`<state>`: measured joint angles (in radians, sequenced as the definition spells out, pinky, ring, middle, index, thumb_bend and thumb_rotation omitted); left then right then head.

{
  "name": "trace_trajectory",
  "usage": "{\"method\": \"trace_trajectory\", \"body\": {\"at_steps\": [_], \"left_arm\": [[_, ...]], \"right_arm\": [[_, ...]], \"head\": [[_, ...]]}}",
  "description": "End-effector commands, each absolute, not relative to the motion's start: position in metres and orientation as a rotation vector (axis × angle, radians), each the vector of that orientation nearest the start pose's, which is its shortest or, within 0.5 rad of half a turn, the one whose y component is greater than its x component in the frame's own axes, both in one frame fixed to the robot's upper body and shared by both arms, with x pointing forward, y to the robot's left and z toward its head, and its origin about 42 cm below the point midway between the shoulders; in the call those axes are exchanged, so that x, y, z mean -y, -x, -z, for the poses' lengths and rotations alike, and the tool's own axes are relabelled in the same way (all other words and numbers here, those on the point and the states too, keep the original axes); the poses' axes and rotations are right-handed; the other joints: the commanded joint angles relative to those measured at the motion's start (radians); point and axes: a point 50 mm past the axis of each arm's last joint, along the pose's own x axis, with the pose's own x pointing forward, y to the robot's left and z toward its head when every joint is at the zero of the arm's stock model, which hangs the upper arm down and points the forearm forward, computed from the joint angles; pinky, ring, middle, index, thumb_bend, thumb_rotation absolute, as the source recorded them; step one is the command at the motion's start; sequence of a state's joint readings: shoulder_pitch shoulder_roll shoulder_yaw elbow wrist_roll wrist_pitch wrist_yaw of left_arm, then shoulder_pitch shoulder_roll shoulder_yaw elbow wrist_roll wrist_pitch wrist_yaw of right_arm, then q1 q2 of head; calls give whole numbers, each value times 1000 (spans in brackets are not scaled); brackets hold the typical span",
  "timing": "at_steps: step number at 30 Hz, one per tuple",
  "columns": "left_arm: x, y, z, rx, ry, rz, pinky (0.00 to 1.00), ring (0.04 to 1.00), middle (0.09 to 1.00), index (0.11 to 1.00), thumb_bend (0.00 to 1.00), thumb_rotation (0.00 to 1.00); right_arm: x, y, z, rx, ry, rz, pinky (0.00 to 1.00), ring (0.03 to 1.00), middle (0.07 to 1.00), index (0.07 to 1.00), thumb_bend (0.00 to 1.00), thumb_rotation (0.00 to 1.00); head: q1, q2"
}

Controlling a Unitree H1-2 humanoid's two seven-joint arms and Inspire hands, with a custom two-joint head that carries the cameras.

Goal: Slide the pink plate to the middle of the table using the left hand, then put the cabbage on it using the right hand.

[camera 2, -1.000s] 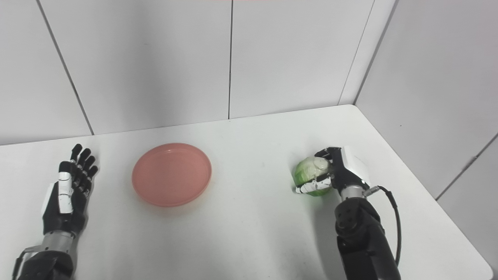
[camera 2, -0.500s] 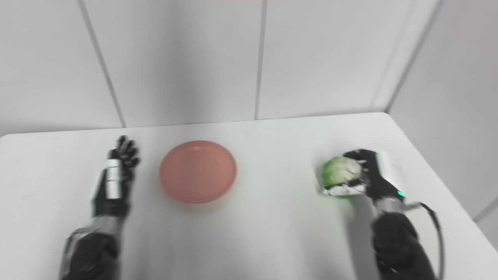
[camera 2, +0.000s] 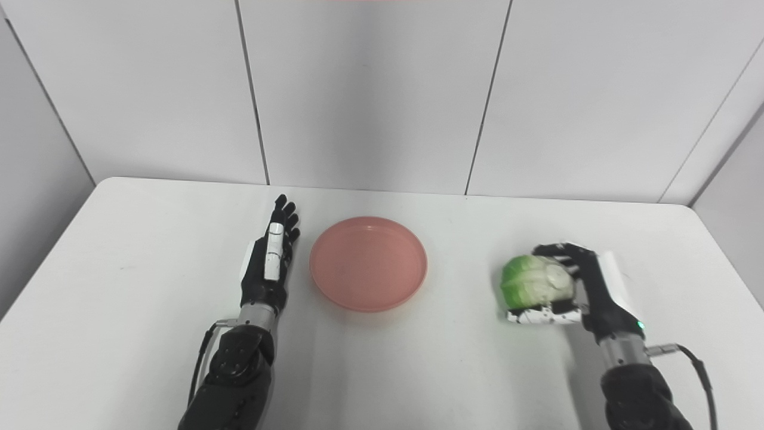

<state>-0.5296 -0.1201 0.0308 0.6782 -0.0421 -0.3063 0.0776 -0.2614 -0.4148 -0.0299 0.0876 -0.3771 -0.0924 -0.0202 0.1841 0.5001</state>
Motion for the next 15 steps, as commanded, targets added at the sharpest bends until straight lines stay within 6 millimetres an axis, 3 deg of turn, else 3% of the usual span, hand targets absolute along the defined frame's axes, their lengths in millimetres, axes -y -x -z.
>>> {"method": "trace_trajectory", "body": {"at_steps": [1,7,15], "left_arm": [[-111,-442,-139,219,132,70,1000,1000,1000,1000,726,1000],[-111,-443,-138,209,124,67,1000,1000,1000,1000,726,1000],[-114,-443,-135,210,114,65,1000,1000,1000,1000,740,1000]], "right_arm": [[323,-376,-226,424,769,12,400,434,501,503,517,0],[286,-392,-246,484,722,-72,374,427,493,509,517,0],[236,-406,-257,532,731,-152,340,412,485,520,516,0]], "head": [[1,1],[1,-8],[-22,-15]]}}
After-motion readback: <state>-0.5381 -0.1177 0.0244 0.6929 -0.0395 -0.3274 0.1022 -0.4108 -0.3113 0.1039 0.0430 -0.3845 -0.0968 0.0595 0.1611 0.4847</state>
